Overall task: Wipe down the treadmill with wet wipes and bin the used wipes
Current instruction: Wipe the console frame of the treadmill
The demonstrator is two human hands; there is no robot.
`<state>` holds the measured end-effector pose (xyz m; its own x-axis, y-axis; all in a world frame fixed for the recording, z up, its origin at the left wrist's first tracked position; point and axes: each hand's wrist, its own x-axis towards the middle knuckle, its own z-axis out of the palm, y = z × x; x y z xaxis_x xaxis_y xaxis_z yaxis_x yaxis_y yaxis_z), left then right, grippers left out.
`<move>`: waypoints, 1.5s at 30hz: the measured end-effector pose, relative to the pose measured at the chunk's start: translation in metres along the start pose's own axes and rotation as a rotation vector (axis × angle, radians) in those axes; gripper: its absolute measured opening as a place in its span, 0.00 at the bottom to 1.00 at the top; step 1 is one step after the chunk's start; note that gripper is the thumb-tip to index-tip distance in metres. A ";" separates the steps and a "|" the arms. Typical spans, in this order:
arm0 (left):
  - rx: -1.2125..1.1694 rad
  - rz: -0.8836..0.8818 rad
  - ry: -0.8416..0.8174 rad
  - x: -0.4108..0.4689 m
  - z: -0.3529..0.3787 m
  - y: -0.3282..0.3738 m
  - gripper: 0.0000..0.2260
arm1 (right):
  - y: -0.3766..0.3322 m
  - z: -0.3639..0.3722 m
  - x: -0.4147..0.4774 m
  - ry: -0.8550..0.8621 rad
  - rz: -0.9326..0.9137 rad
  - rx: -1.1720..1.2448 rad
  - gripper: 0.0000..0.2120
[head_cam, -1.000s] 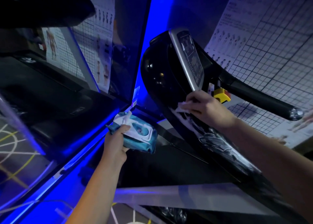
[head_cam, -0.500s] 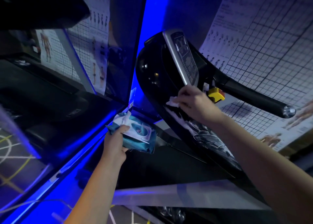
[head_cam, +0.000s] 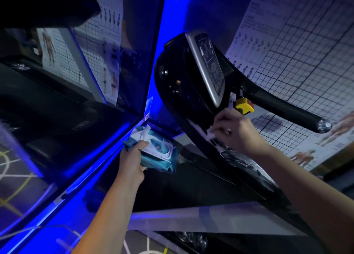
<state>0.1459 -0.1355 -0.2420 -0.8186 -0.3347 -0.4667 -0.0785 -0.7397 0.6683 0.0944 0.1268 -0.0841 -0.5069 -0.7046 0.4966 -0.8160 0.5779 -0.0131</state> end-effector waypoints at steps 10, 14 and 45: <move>0.005 -0.005 0.004 -0.001 0.000 0.004 0.20 | -0.014 0.062 0.056 -0.004 -0.159 -0.214 0.14; -0.018 -0.002 0.012 -0.001 -0.003 0.006 0.21 | -0.005 0.054 0.017 -0.127 -0.244 -0.256 0.12; -0.022 0.027 0.022 0.004 -0.010 0.015 0.19 | -0.022 0.026 0.085 0.106 0.009 0.039 0.13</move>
<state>0.1476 -0.1542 -0.2395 -0.8077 -0.3672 -0.4613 -0.0435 -0.7431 0.6678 0.0616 0.0437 -0.0642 -0.4834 -0.6509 0.5854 -0.8231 0.5657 -0.0507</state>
